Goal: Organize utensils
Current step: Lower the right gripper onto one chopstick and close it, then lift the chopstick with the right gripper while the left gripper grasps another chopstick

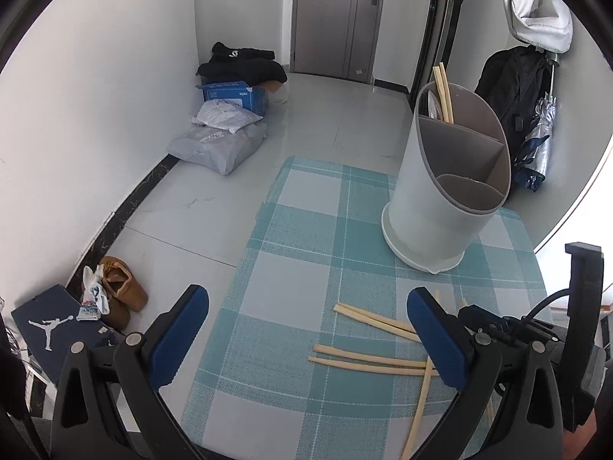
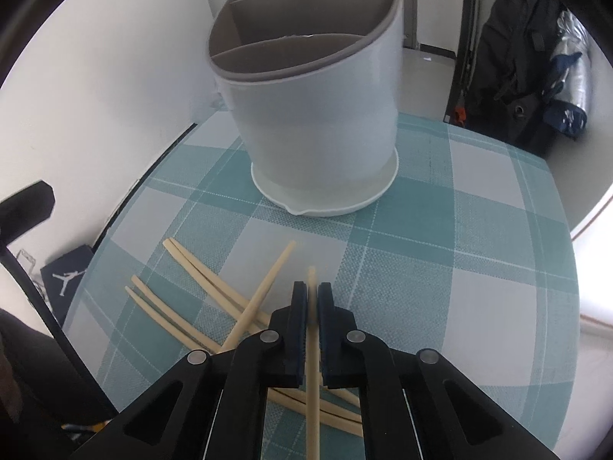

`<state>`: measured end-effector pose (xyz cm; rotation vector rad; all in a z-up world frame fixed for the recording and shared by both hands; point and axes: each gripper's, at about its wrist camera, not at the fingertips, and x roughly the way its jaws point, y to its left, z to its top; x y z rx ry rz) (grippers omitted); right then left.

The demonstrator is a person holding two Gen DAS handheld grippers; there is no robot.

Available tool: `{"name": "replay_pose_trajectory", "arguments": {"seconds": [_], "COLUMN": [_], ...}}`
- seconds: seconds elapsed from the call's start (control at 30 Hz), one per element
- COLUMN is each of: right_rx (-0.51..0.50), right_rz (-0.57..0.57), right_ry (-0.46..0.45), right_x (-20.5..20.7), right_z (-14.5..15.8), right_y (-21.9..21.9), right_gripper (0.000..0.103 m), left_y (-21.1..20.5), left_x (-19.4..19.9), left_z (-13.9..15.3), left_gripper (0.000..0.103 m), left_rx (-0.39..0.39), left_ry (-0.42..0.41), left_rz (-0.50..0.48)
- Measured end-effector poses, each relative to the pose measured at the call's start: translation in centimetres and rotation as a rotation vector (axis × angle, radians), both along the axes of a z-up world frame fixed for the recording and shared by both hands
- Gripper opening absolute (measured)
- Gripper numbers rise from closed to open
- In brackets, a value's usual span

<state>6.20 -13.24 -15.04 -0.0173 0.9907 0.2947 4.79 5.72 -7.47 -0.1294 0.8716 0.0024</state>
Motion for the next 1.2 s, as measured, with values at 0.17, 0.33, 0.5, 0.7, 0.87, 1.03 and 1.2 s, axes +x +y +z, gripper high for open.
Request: {"name": "replay_pose_trajectory", "arguments": {"seconds": [0.17, 0.33, 0.5, 0.7, 0.87, 1.03, 1.2], "right_rx": [0.187, 0.289, 0.418, 0.525, 0.576, 0.638, 0.661], "right_rz": [-0.084, -0.132, -0.193, -0.232, -0.253, -0.272, -0.261], "right_ry": [0.038, 0.051, 0.058, 0.042, 0.054, 0.051, 0.022], "right_x": [0.2, 0.3, 0.5, 0.0, 0.2, -0.1, -0.4], "right_z": [1.0, 1.6, 2.3, 3.1, 2.9, 2.9, 3.9], "right_y": [-4.0, -6.5, -9.5, -12.4, -14.2, -15.6, -15.8], "right_gripper": [0.005, 0.005, 0.005, 0.005, 0.005, 0.005, 0.005], "left_y": [-1.1, -2.6, -4.1, -6.8, -8.6, -9.6, -10.1], "left_x": [0.5, 1.2, 1.9, 2.8, 4.1, 5.3, 5.7], "left_z": [-1.0, -1.9, -2.7, -3.3, -4.0, -5.6, -6.1], "left_gripper": [0.102, 0.102, 0.102, 0.102, 0.102, 0.101, 0.087], "left_rx": [-0.025, -0.006, -0.012, 0.006, 0.058, 0.092, 0.119], "left_ry": [0.057, 0.105, 0.147, 0.185, 0.26, 0.356, 0.379], "left_rz": [0.001, -0.004, -0.045, -0.164, -0.25, -0.289, -0.309]}}
